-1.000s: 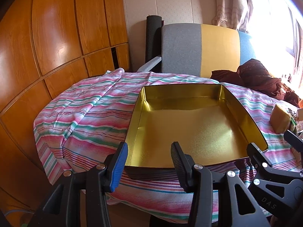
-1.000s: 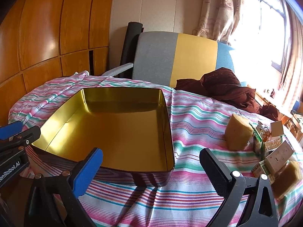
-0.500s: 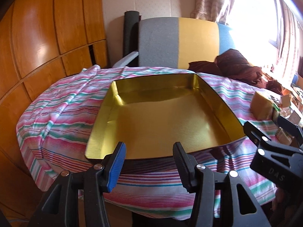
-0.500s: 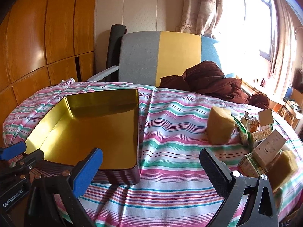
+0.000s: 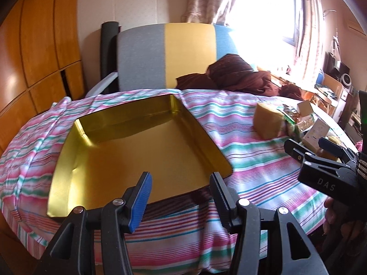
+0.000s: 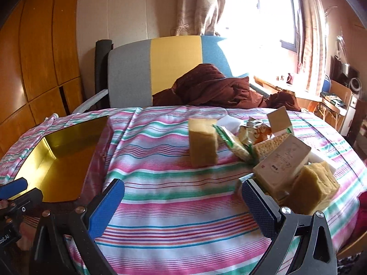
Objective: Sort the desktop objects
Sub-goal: 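Lower both tools over the pile, aligning the left tool with the brown box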
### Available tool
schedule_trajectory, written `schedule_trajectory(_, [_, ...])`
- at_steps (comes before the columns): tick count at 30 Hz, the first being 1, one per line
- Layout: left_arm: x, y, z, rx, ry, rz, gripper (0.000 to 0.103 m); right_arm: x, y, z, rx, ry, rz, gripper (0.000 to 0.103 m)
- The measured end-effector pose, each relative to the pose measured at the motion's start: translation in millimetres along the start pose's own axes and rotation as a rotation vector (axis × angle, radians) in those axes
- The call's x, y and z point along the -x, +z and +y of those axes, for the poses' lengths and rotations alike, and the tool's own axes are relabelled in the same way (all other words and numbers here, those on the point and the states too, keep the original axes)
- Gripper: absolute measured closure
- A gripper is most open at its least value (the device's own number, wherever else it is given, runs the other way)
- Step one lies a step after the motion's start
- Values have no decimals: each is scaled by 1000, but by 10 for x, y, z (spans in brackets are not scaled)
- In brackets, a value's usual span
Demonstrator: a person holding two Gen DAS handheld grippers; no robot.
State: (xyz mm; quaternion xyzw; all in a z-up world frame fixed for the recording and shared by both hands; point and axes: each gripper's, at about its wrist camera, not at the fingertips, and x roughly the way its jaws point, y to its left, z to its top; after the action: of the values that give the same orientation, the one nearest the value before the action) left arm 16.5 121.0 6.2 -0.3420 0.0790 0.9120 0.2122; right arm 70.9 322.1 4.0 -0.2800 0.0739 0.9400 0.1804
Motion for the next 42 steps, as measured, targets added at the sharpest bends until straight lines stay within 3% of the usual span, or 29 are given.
schedule_trajectory(14, [-321, 199, -948, -229, -204, -25, 49, 428, 162, -1187, -182, 77, -109, 0])
schedule_trajectory(16, [-376, 197, -1068, -252, -236, -21, 37, 452, 172, -1337, -209, 77, -100, 0])
schedule_trajectory(21, [-530, 186, -1326, -291, -326, 16, 34, 459, 135, -1680, -273, 50, -67, 0])
schedule_trajectory(24, [-655, 173, -1453, -298, -377, 60, 23, 463, 91, -1898, -342, 44, -63, 0])
schedule_trajectory(37, [-880, 230, -1882, -364, -446, 114, 23, 354, -130, -2347, -475, 26, -49, 0])
schedule_trajectory(42, [-899, 405, -2116, -440, -491, 89, 23, 320, -188, -2458, -508, 35, -60, 0])
